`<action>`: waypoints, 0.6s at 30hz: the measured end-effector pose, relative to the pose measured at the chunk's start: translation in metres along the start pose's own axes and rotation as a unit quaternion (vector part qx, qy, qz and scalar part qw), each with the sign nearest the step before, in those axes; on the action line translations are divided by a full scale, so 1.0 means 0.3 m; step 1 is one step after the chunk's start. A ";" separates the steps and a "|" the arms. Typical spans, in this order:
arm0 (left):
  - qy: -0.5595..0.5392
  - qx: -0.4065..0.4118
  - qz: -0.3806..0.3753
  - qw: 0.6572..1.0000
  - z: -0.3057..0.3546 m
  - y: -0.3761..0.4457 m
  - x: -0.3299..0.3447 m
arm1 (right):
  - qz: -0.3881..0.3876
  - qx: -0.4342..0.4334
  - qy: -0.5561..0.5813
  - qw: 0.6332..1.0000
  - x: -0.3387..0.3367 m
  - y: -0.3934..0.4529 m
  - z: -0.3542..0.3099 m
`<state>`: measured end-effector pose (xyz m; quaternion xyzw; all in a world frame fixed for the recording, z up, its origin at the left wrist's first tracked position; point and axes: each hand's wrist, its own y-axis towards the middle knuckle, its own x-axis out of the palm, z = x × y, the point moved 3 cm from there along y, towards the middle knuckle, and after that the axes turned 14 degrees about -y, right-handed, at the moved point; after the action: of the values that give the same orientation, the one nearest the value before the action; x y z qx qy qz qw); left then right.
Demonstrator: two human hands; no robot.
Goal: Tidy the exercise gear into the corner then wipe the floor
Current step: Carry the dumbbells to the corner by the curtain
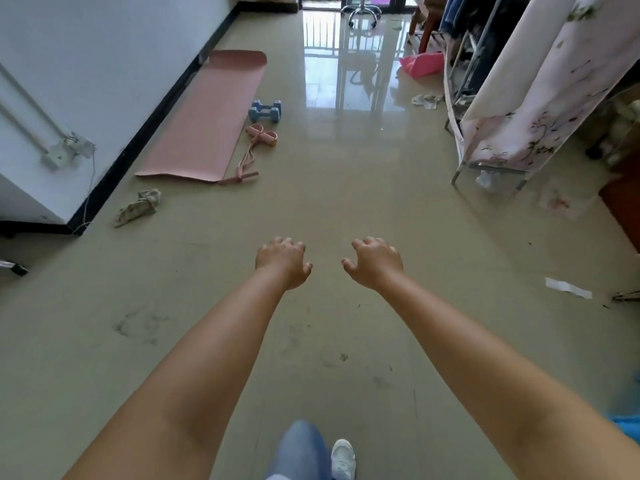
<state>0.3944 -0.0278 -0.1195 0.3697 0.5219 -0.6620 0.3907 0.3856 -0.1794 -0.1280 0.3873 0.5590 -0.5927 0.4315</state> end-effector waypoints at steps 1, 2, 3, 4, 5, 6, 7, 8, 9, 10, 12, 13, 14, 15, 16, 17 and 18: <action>0.008 0.000 -0.005 1.000 -0.005 0.025 -0.005 | -0.004 -0.005 -0.005 1.000 0.000 0.030 -0.002; 0.010 -0.003 -0.004 1.000 -0.022 0.090 -0.025 | -0.003 -0.011 -0.004 1.000 -0.012 0.100 -0.009; 0.012 -0.014 -0.003 1.000 -0.046 0.178 -0.053 | -0.006 -0.013 -0.009 1.000 -0.029 0.197 -0.018; 0.018 -0.020 -0.006 1.000 -0.073 0.268 -0.086 | -0.012 -0.019 -0.017 1.000 -0.053 0.295 -0.029; 0.019 -0.023 -0.005 1.000 -0.099 0.360 -0.127 | -0.011 -0.025 -0.023 0.999 -0.087 0.395 -0.038; 0.009 -0.024 0.002 1.000 -0.120 0.451 -0.175 | -0.002 -0.028 -0.018 0.999 -0.126 0.496 -0.047; 0.004 -0.023 0.010 1.000 -0.139 0.543 -0.224 | 0.008 -0.029 -0.017 0.999 -0.168 0.598 -0.056; 0.005 -0.023 0.014 1.000 -0.159 0.632 -0.269 | 0.017 -0.029 -0.020 0.999 -0.206 0.697 -0.064; 0.004 -0.026 0.017 1.000 -0.180 0.721 -0.314 | 0.019 -0.026 -0.021 0.999 -0.244 0.792 -0.071; 0.004 -0.027 0.018 0.999 -0.202 0.812 -0.361 | 0.020 -0.022 -0.022 0.999 -0.284 0.889 -0.076; 0.004 -0.028 0.016 0.999 -0.239 0.974 -0.455 | 0.018 -0.015 -0.020 1.000 -0.365 1.064 -0.084; 0.001 -0.030 0.015 0.999 -0.257 1.051 -0.502 | 0.016 -0.015 -0.016 1.000 -0.404 1.147 -0.088; -0.003 -0.033 0.013 0.999 -0.273 1.127 -0.545 | 0.014 -0.017 -0.015 1.000 -0.437 1.226 -0.093; -0.004 -0.035 0.010 0.999 -0.287 1.200 -0.584 | 0.012 -0.022 -0.018 1.000 -0.467 1.302 -0.097; -0.007 -0.038 0.008 0.999 -0.299 1.274 -0.621 | 0.012 -0.027 -0.019 0.999 -0.497 1.382 -0.097; -0.008 -0.039 0.007 0.999 -0.310 1.349 -0.656 | 0.012 -0.028 -0.019 0.999 -0.525 1.462 -0.093; -0.011 -0.037 0.007 0.999 -0.318 1.426 -0.690 | 0.013 -0.026 -0.016 0.999 -0.550 1.545 -0.086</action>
<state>0.8757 0.0287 -0.1231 0.3514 0.5392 -0.6431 0.4149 0.8770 -0.1419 -0.1267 0.3732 0.5623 -0.5785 0.4581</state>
